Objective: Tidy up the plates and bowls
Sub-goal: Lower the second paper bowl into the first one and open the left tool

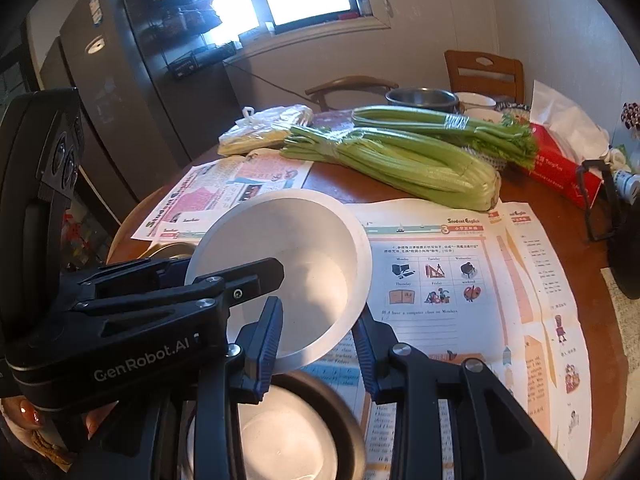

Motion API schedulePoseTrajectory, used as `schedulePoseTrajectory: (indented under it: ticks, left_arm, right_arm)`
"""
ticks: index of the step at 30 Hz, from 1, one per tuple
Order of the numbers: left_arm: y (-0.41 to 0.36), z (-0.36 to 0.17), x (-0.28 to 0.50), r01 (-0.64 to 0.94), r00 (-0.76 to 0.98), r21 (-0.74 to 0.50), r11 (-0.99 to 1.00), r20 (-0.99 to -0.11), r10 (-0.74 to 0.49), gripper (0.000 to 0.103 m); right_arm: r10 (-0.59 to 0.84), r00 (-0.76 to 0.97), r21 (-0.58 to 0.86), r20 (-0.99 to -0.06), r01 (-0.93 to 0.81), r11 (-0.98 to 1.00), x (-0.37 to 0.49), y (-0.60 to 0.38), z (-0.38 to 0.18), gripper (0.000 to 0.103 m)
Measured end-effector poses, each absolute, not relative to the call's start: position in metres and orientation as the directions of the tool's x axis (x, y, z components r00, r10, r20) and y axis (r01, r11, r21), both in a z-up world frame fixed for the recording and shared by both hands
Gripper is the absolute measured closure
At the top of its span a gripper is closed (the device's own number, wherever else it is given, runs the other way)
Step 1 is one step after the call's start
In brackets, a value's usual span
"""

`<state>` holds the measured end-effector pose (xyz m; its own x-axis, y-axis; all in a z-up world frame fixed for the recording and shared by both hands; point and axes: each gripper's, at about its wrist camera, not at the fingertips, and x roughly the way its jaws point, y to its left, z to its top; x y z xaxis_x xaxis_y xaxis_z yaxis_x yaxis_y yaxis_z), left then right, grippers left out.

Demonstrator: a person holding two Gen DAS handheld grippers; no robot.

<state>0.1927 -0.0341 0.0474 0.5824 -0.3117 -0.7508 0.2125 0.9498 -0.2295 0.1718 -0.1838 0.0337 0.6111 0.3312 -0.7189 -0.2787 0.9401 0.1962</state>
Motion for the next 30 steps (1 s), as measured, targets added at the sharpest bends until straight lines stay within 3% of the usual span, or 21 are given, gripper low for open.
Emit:
schedulePoseTrajectory:
  ticks: [12, 30]
  left_arm:
    - [-0.035, 0.063, 0.142, 0.242, 0.605, -0.210, 0.947, -0.731, -0.316, 0.063]
    - [-0.043, 0.014, 0.106, 0.239, 0.521, -0.200, 0.950, -0.800, -0.299, 0.062]
  right_arm:
    - [0.336, 0.643, 0.187, -0.689, -0.290, 0.939, 0.122, -0.182, 0.050, 0.067]
    - [0.334, 0.561, 0.204, -0.757, -0.282, 0.937, 0.079, -0.185, 0.005, 0.067]
